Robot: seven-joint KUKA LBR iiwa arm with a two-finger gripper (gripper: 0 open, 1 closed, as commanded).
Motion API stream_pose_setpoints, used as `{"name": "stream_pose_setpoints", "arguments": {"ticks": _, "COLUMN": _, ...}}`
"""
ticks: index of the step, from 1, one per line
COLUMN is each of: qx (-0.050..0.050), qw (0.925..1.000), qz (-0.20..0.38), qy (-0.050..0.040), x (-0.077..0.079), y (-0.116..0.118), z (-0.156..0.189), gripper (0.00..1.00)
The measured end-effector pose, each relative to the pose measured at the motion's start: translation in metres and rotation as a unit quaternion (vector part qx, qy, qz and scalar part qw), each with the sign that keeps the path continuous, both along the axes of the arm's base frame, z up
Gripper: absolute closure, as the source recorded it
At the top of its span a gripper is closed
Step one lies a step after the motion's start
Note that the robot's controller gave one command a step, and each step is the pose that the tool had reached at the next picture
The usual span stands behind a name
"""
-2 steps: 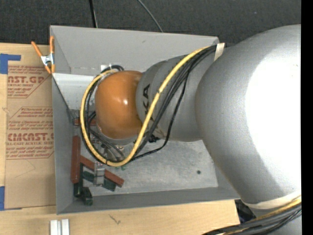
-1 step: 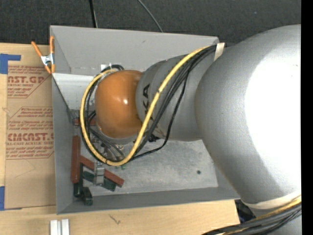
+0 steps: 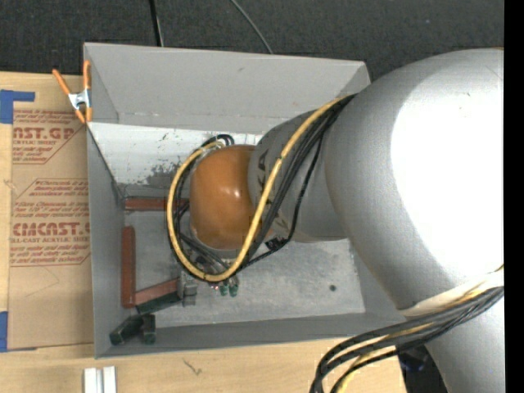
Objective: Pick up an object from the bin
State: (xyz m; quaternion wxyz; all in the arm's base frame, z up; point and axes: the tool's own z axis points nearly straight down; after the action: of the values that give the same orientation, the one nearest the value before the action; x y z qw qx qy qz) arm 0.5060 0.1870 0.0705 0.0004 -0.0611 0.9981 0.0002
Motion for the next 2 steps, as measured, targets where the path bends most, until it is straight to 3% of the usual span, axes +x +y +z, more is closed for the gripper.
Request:
{"name": "stream_pose_setpoints", "arguments": {"ticks": 1, "qx": 0.000, "qw": 1.0000, "qz": 0.000, "qy": 0.0000, "x": 0.000, "y": 0.000, "z": 0.000, "gripper": 1.00}}
{"name": "stream_pose_setpoints", "arguments": {"ticks": 2, "qx": -0.001, "qw": 1.0000, "qz": 0.001, "qy": 0.0045, "x": -0.005, "y": 0.007, "z": 0.042, "gripper": 1.00}}
